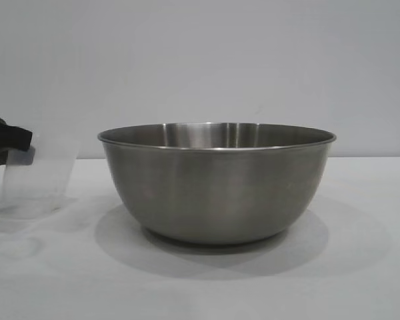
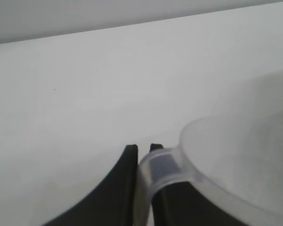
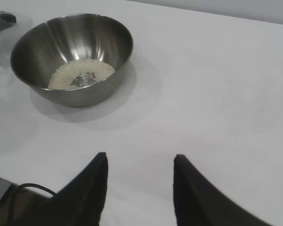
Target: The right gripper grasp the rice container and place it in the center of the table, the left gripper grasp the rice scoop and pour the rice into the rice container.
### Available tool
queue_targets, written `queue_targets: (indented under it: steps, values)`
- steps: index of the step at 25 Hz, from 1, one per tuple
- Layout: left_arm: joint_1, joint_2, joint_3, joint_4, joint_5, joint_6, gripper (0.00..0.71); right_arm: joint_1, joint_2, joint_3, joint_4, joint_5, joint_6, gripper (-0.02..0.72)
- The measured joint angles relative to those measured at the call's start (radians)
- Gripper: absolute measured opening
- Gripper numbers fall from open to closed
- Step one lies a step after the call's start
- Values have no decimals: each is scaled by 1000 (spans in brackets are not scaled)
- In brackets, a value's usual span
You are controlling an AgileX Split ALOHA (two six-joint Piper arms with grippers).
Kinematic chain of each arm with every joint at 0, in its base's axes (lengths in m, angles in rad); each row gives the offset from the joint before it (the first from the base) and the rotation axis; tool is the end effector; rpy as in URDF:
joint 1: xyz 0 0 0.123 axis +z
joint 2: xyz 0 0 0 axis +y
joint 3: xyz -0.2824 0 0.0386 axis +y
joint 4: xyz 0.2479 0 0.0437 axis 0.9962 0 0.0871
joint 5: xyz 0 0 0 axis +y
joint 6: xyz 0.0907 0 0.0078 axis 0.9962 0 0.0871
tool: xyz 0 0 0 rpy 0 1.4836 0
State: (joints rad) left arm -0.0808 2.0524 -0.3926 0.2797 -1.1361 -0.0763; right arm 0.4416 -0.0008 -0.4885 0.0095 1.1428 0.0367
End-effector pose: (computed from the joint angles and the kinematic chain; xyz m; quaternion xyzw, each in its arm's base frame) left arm 0.2630 -0.0442 0.0660 0.1193 0.8349 -0.1166 0.5244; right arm -0.0070 -0.0025 0.2675 -0.1766 0.8585 0.1186 0.4666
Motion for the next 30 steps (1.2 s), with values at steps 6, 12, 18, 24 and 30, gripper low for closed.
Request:
queue_targets:
  steps: [6,12,18,24,30]
  values:
    - [0,-71,67,-109,0,7,107,0,0,0,0,0,0,314]
    - [38,-123,71,-175,-2,7,107,0,0,0,0,0,0,314]
    - [154,-147,10,-114,-2,-4,107,0,0,0,0,0,0,314]
    - [180,-396,-9,-59,179,-6,107,0,0,0,0,0,0,314]
    - [88,-911,-7,-52,806,-6,107,0,0,0,0,0,1,314]
